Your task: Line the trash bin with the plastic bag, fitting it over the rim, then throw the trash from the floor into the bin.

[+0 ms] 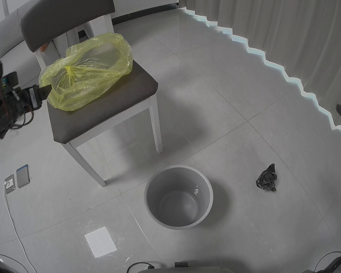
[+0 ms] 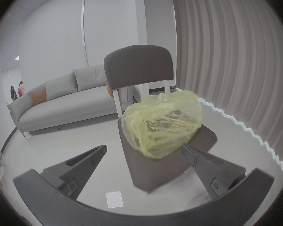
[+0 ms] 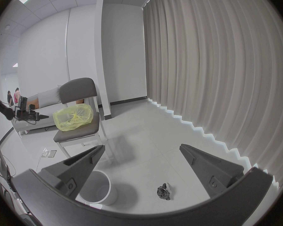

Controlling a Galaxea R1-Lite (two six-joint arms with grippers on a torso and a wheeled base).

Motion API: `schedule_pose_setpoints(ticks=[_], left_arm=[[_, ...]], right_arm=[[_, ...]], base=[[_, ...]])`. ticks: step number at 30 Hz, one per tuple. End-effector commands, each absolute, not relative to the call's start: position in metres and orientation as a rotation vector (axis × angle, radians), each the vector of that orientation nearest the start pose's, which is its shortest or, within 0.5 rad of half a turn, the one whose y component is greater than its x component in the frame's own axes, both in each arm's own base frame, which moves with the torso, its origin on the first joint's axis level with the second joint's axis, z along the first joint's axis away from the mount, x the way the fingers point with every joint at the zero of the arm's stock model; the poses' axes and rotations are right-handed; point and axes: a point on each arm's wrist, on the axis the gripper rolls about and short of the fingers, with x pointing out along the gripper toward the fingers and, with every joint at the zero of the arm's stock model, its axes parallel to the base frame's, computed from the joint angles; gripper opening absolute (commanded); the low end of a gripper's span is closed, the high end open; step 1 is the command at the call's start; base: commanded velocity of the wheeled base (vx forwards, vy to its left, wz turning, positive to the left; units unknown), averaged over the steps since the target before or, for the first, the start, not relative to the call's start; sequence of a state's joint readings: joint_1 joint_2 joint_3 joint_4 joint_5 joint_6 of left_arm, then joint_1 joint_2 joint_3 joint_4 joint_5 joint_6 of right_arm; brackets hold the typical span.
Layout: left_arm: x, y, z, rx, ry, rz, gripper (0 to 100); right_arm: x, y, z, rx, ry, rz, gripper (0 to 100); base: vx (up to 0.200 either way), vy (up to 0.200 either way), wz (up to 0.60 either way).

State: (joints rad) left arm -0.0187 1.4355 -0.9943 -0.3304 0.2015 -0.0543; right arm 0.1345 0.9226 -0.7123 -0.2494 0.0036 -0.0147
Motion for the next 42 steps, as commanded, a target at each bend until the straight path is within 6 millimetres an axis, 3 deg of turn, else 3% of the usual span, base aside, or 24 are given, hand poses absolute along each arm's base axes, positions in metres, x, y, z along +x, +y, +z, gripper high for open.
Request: schedule_pose_setpoints(ticks=[1,8,21,22,32,36,42], left_arm=[[0.355,-0.002,0.249,-0.023,0.179,0.268,100],[0.388,0.0,0.242,0.003,0.19,0.355,100],[0.393,0.006,0.251,-0.005,0.151,0.378,100],[0.394,0.006,0.251,-0.006,0.149,0.378,0],[0.389,0.007,0.256,-0.011,0.138,0.376,0],[0.348,-0.019,0.285,-0.018,0.088,0.192,0],[0.255,-0.068,0.337,0.1,0.044,-0.168,0]], right_arm=[[0.132,0.023,0.286,-0.018,-0.006,0.146,100],[0.132,0.023,0.284,-0.015,0.0,0.146,100],[0.134,0.023,0.278,-0.008,0.021,0.147,100],[0.134,0.023,0.277,-0.009,0.024,0.147,100],[0.136,0.024,0.281,-0.009,0.015,0.158,100],[0.138,0.025,0.286,-0.008,0.005,0.17,100],[0.148,0.035,0.288,-0.01,0.017,0.222,100]], base=[[0.0,0.0,0.0],[0.0,0.0,0.0],[0.0,0.0,0.0],[0.0,0.0,0.0],[0.0,0.0,0.0],[0.0,0.0,0.0],[0.0,0.0,0.0]])
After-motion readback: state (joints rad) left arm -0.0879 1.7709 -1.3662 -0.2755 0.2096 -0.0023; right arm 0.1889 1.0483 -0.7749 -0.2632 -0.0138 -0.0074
